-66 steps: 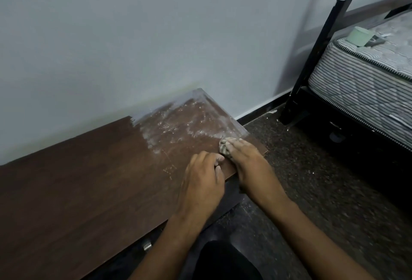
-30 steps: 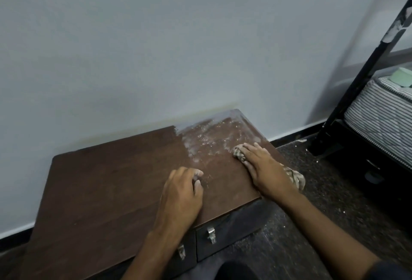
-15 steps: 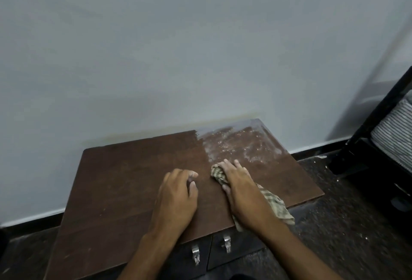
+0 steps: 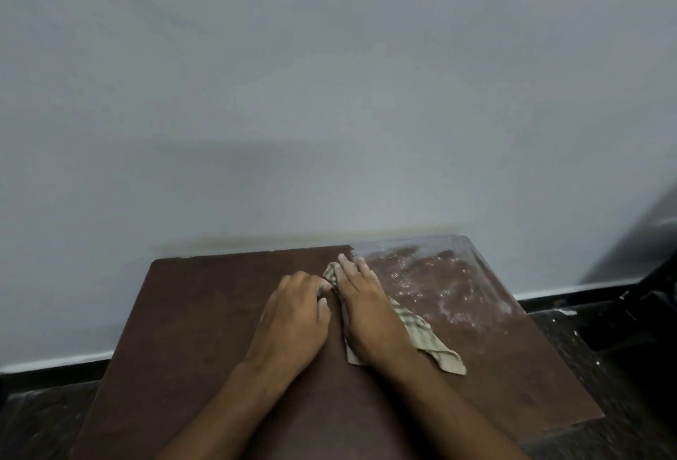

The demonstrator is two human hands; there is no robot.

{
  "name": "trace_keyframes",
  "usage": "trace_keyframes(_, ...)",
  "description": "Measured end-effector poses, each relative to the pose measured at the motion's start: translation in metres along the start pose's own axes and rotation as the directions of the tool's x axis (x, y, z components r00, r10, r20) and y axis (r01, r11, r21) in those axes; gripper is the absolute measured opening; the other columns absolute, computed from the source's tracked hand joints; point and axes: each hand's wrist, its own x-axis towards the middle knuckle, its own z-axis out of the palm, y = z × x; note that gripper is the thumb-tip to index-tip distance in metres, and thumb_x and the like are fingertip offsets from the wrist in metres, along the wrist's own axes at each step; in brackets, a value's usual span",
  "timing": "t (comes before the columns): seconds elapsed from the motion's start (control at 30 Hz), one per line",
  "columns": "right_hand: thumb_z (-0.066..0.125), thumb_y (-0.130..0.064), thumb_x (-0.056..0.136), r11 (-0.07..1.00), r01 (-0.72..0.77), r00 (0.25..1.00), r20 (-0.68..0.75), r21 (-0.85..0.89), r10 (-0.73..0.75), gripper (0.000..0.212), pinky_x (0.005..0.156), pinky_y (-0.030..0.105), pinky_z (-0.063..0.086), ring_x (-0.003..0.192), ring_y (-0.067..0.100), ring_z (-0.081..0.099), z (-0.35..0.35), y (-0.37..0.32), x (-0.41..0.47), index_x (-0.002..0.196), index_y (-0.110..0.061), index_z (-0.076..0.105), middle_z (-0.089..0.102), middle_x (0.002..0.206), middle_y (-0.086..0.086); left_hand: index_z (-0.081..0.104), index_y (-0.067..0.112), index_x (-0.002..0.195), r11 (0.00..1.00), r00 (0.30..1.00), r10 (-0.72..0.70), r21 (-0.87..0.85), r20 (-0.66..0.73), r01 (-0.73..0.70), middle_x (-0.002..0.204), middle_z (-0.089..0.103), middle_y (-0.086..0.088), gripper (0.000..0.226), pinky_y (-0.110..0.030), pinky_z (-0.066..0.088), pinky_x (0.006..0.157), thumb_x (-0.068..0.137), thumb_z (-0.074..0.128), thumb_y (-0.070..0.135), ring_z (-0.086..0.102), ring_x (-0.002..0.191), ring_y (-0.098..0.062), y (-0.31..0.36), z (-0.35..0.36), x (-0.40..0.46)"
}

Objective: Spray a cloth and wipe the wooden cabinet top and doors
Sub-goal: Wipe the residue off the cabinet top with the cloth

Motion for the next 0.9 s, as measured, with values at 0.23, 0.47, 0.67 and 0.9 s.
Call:
trace_keyframes(0.23, 0.036, -0.021, 0.104, 0.998, -0.067, 0.998, 0.005, -0.02, 0.067, 0.049, 0.119, 0.041, 0.032, 0.143, 0.026, 0.035, 0.012, 0.023, 0.072, 0.152, -0.016, 0.038, 0.04, 0.154, 0.005, 0.061, 0.021, 0.109, 0.999, 1.0, 0.011, -0.048, -0.016, -0.012, 0.104, 0.058, 0.009, 0.023, -0.029, 0.047, 0.09, 0.087, 0.057, 0.019, 0.052, 0.1, -0.01, -0.013, -0.013, 0.025)
trace_keyframes(0.47, 0.038, -0.024, 0.105, 0.982, 0.178, 0.982, 0.06, 0.064, -0.182, 0.045, 0.122, 0.029, 0.025, 0.144, 0.015, 0.034, 0.009, 0.003, 0.037, 0.15, -0.017, 0.042, 0.043, 0.154, 0.002, 0.057, 0.02, 0.1, 0.999, 0.999, -0.034, -0.035, 0.025, 0.034, 0.097, 0.054, 0.006, 0.014, -0.037, 0.047, 0.086, 0.086, 0.055, 0.022, 0.05, 0.094, -0.015, -0.027, -0.012, 0.036)
trace_keyframes(0.67, 0.043, -0.015, 0.103, 0.999, -0.03, 1.0, 0.008, -0.02, 0.03, 0.047, 0.119, 0.041, 0.031, 0.139, 0.029, 0.039, 0.015, 0.021, 0.078, 0.15, -0.008, 0.042, 0.044, 0.151, 0.012, 0.061, 0.023, 0.113, 0.996, 0.998, -0.064, -0.055, -0.009, 0.064, 0.103, 0.056, 0.012, 0.026, -0.023, 0.043, 0.09, 0.089, 0.057, 0.018, 0.049, 0.1, -0.005, -0.03, -0.026, 0.023)
trace_keyframes(0.9, 0.043, -0.02, 0.103, 0.967, 0.236, 0.965, 0.099, 0.091, -0.245, 0.056, 0.125, 0.034, 0.017, 0.153, 0.014, 0.018, 0.02, -0.035, -0.015, 0.157, -0.016, 0.029, 0.027, 0.164, 0.0, 0.062, 0.023, 0.11, 0.994, 0.997, -0.077, -0.072, -0.008, 0.077, 0.103, 0.056, 0.01, 0.025, -0.027, 0.044, 0.091, 0.086, 0.056, 0.017, 0.05, 0.1, -0.009, -0.028, -0.028, 0.014)
